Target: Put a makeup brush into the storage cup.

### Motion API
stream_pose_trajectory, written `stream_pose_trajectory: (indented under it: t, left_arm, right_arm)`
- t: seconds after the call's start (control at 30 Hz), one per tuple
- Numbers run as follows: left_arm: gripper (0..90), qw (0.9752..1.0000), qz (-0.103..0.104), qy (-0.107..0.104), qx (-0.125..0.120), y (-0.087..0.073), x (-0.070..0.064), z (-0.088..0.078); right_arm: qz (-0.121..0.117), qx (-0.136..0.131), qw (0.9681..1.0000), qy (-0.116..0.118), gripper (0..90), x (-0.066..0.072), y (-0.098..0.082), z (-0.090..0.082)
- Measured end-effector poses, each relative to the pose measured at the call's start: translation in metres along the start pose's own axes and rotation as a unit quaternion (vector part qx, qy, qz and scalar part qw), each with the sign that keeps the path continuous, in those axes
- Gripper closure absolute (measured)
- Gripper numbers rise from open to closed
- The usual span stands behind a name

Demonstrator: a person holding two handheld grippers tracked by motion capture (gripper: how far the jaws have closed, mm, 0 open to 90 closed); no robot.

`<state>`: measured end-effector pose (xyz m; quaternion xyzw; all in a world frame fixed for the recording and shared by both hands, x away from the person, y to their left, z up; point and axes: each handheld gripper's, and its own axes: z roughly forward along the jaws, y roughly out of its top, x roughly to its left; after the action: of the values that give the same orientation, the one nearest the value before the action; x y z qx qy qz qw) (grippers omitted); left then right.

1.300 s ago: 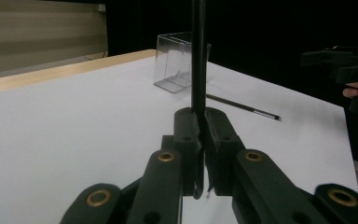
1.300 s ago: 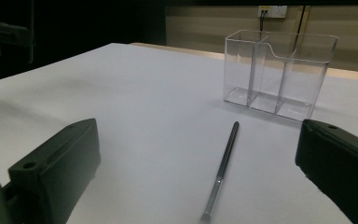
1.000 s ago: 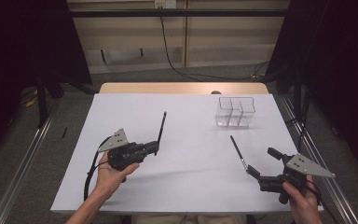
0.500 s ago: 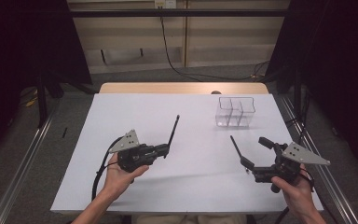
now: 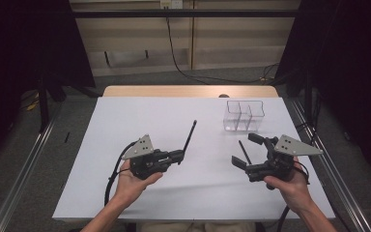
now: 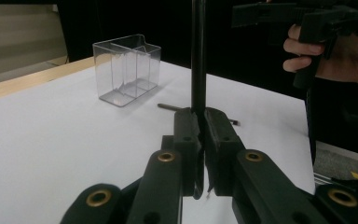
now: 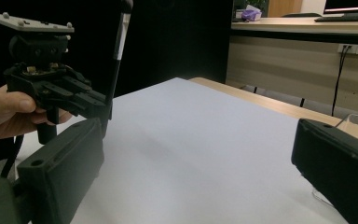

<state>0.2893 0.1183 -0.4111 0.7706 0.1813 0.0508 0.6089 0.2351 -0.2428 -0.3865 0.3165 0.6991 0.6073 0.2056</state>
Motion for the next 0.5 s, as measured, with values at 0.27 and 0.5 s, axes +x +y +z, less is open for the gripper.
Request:
stream_pose_trajectory:
  t: [0.27, 0.5]
  left_arm:
    - [84.2, 0.9998, 0.015, -0.015, 0.006, 0.012, 0.0, 0.02]
    - [84.2, 0.9992, 0.024, -0.031, 0.004, 0.012, -0.007, 0.033]
  right_arm:
    - [-0.002, -0.004, 0.9998, 0.019, 1.0, 0.005, 0.011, 0.014]
    - [-0.006, 0.005, 0.9988, 0.048, 5.8, 0.015, 0.019, 0.036]
